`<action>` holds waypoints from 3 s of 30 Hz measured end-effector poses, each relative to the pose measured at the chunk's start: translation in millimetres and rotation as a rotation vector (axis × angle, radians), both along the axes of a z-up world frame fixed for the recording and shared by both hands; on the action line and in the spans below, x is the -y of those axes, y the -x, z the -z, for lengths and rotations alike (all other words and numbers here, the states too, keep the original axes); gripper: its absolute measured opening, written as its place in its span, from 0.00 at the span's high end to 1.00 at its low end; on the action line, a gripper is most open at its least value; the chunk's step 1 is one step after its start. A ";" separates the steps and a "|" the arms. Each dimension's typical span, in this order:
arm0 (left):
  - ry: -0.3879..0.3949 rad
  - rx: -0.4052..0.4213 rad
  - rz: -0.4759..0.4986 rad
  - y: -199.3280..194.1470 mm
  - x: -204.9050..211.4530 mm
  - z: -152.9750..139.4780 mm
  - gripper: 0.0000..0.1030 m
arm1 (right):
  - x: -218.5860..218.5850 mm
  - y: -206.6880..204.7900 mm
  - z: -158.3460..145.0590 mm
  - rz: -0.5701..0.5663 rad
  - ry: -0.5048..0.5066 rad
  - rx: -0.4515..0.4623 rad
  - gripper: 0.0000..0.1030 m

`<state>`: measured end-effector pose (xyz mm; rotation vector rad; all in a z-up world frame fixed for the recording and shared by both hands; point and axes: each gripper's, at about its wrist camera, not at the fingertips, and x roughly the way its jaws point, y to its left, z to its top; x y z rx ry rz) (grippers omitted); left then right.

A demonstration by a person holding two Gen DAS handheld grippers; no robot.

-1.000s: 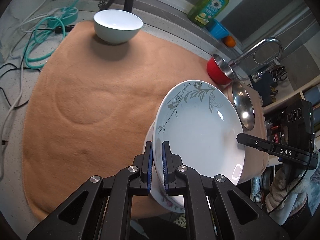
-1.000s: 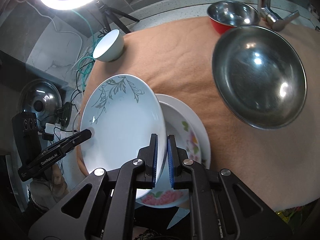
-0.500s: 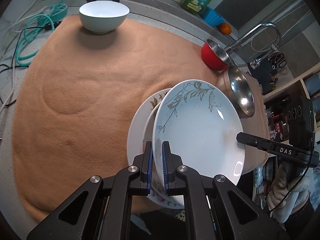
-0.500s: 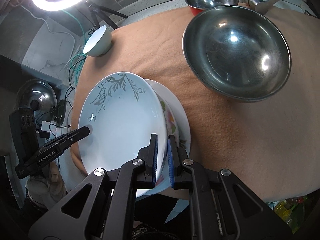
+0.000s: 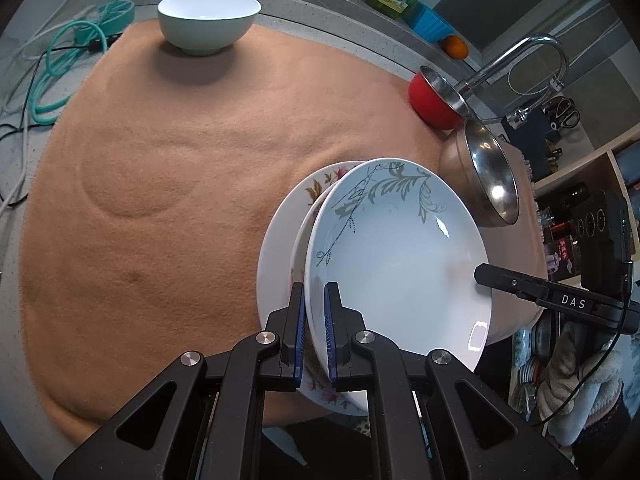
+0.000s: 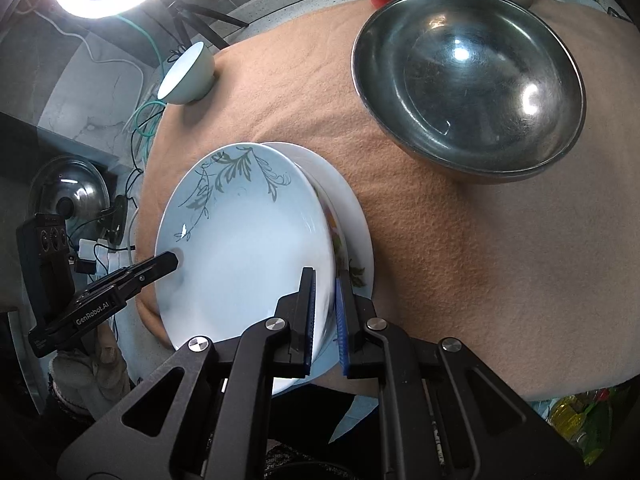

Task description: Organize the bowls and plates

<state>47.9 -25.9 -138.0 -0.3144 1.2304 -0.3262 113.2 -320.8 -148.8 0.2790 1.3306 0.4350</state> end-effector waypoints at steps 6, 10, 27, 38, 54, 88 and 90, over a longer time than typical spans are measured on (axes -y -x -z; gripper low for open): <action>-0.005 0.003 0.003 -0.6 0.8 0.3 0.93 | -0.7 0.1 3.4 -0.003 0.007 -0.005 0.90; -0.009 0.000 0.008 0.3 2.8 1.1 0.93 | -0.8 0.3 4.2 -0.005 0.013 -0.007 0.90; -0.038 -0.003 0.024 -0.3 7.6 0.5 0.93 | -3.3 -1.5 4.2 -0.019 0.028 -0.001 0.85; -0.075 0.009 0.046 1.2 10.7 -1.2 0.93 | -4.4 -1.3 4.3 -0.015 0.032 0.003 0.84; -0.275 0.078 0.169 3.1 35.1 -5.3 0.90 | -5.2 -1.6 4.7 -0.021 0.045 0.010 0.84; -0.223 0.096 0.120 -1.0 21.0 -16.9 0.90 | 14.7 3.7 -16.0 0.001 0.081 0.104 0.82; -0.203 0.108 0.103 -2.3 17.9 -22.6 0.90 | 20.6 4.3 -19.7 0.014 0.079 0.119 0.74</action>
